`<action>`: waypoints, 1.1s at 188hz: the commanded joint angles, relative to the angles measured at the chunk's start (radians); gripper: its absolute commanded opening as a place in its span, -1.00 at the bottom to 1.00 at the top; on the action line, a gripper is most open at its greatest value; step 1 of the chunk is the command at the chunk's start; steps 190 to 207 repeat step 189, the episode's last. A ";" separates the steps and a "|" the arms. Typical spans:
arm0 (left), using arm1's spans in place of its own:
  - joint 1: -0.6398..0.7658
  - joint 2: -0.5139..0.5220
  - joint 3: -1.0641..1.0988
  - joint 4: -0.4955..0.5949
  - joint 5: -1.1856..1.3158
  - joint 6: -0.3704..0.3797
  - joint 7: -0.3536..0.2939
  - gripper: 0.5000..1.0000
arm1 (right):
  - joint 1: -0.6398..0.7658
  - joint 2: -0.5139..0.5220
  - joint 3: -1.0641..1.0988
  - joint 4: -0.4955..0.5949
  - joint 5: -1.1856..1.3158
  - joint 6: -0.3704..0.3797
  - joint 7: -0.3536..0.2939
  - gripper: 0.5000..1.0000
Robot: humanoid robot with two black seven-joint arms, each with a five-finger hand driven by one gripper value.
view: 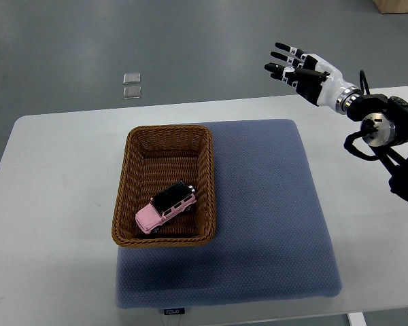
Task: Place pink car in brown basket
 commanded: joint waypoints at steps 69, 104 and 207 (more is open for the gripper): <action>0.000 0.000 0.000 0.000 0.000 0.000 0.000 1.00 | -0.086 0.045 0.023 -0.124 0.240 0.001 0.143 0.61; 0.000 0.000 0.000 0.000 0.000 0.000 0.000 1.00 | -0.095 0.045 0.026 -0.159 0.242 -0.001 0.175 0.61; 0.009 0.000 0.002 0.000 0.000 0.000 0.000 1.00 | -0.107 0.047 0.034 -0.201 0.240 0.001 0.223 0.61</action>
